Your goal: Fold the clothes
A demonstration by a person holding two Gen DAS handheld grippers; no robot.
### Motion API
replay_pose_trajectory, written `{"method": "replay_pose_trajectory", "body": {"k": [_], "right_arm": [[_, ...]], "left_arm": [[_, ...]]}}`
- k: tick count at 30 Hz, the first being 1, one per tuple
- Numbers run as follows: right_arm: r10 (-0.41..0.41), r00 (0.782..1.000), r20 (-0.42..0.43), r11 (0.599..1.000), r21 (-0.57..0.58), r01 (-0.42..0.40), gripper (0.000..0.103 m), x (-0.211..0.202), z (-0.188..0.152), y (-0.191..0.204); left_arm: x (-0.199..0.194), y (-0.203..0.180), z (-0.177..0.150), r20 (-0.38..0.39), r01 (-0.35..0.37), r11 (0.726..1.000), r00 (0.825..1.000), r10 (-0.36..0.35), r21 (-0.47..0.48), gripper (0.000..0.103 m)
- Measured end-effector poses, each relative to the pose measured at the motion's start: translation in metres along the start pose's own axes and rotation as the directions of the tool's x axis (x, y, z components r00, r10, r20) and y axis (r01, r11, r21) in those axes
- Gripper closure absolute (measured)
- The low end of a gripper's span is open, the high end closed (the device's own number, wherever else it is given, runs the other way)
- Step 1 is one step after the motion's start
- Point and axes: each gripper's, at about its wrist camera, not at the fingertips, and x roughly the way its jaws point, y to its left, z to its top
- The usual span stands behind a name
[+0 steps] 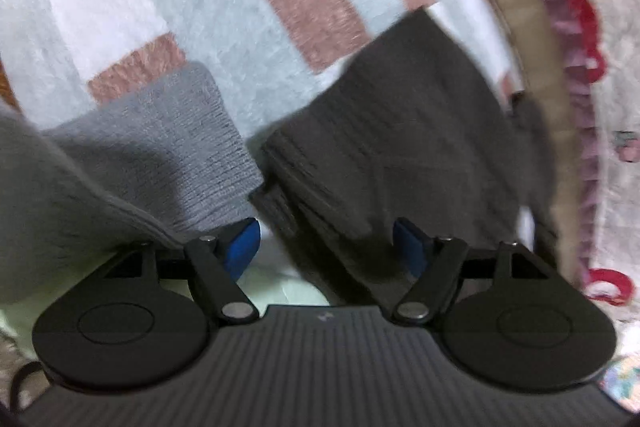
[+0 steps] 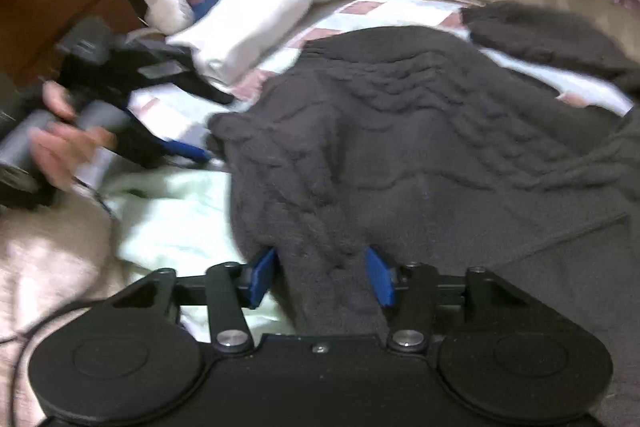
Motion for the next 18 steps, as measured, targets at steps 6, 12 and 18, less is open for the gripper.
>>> {"method": "replay_pose_trajectory", "body": {"k": [6,12,18], "right_arm": [[0.084,0.995,0.044,0.989,0.118,-0.089,0.093,-0.005,-0.002,-0.018],[0.233,0.958,0.17,0.948,0.178,-0.263,0.095,-0.032,0.021,-0.016],[0.328,0.941,0.084,0.935,0.115,-0.336,0.095,-0.015,0.028,0.004]], "left_arm": [[-0.031,-0.052,-0.011,0.278,-0.123,0.936,0.96,0.028,0.33,0.09],[-0.127,-0.068,-0.032,0.532,-0.134,0.902,0.839,-0.117,0.41,0.091],[-0.11,-0.034,-0.036,0.483,-0.386,0.84,0.858,0.175,0.381,0.087]]}}
